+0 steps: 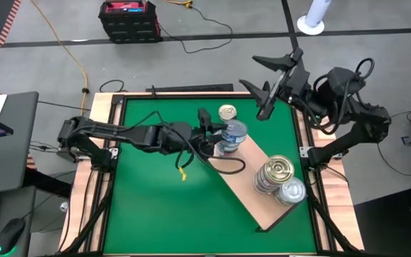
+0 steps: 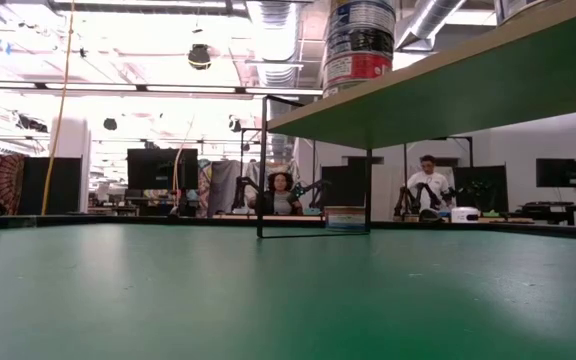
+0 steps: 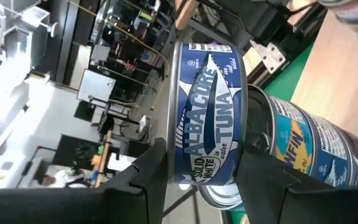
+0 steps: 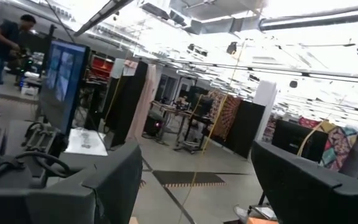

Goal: Stack canned seafood by type on shelf
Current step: Stack the blue tuna can on top of the other blue tuna cans on the shelf

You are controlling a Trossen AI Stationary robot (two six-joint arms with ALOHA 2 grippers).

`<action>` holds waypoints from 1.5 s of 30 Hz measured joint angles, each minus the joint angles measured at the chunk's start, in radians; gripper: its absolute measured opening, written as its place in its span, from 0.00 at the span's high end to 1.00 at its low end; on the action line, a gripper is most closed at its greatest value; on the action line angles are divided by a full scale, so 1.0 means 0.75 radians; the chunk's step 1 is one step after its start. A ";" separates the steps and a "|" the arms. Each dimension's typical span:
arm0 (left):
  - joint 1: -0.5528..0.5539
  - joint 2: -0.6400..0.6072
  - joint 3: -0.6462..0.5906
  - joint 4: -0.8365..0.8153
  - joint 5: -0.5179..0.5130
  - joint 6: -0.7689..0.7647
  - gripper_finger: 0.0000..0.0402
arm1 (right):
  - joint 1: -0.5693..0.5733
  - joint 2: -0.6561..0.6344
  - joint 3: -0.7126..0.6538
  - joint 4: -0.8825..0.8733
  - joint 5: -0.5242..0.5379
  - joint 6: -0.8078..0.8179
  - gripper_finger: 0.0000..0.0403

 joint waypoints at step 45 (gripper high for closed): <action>-0.007 -0.022 0.003 -0.073 -0.013 0.041 0.38 | 0.028 0.016 -0.001 -0.025 -0.036 0.082 0.18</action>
